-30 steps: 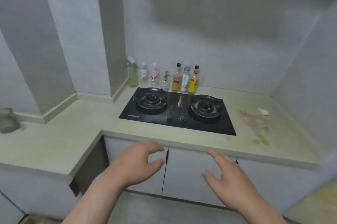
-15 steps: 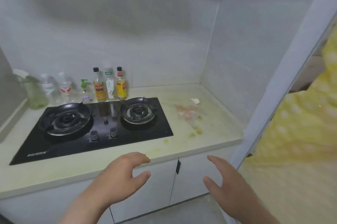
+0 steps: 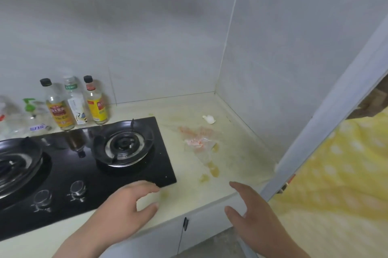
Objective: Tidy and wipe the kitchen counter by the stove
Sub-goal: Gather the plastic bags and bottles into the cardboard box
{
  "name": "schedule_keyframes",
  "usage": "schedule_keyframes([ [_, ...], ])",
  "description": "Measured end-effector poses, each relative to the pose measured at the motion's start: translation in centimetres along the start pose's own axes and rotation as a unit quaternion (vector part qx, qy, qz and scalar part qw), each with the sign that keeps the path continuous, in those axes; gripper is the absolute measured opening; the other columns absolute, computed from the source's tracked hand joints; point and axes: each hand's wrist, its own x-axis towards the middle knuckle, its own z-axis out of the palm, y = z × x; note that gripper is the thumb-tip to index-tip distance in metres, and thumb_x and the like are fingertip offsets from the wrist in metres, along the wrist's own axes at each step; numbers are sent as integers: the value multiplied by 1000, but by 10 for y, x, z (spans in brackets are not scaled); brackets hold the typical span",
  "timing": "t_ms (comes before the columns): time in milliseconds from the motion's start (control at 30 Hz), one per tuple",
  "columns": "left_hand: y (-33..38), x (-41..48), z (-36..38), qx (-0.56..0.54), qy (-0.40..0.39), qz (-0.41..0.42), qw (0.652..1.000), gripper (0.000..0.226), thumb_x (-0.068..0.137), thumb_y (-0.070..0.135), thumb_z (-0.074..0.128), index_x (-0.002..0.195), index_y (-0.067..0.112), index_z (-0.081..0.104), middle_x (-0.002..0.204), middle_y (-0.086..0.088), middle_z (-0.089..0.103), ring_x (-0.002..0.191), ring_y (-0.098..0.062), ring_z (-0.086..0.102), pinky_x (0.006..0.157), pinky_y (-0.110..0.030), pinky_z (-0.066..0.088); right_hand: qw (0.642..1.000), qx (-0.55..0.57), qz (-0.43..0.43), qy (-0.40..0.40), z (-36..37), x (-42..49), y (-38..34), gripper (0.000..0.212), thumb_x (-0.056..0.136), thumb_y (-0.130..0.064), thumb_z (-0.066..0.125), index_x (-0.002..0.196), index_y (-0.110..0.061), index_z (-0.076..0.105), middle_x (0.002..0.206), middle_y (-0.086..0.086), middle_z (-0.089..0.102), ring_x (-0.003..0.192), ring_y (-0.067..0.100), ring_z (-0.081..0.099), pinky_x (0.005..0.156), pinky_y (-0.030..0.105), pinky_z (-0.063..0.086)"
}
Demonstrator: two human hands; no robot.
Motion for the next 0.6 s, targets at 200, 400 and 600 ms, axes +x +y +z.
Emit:
schedule_keyframes([
  [200, 7, 73, 28, -25, -11, 0, 1000, 46, 71, 61, 54, 112, 42, 66, 113, 46, 50, 111, 20, 47, 91, 0, 35, 1000, 27, 4, -12, -21, 66, 34, 56, 96, -45, 51, 145, -43, 27, 134, -30, 26, 120, -5, 33, 102, 17, 29],
  [400, 15, 156, 65, -10, -7, -47, 999, 51, 68, 60, 56, 113, 38, 67, 105, 40, 56, 105, 21, 50, 93, -5, 38, 999, 8, -39, -13, -51, 165, 78, 59, 93, -43, 56, 147, -37, 33, 147, -22, 32, 136, -1, 31, 110, 16, 25],
  [600, 28, 235, 90, 3, -16, -106, 994, 45, 75, 60, 58, 117, 44, 58, 113, 36, 54, 95, 22, 52, 88, -1, 35, 995, 4, -89, -37, -82, 265, 100, 60, 91, -41, 59, 146, -35, 37, 148, -19, 37, 137, -1, 32, 113, 19, 26],
])
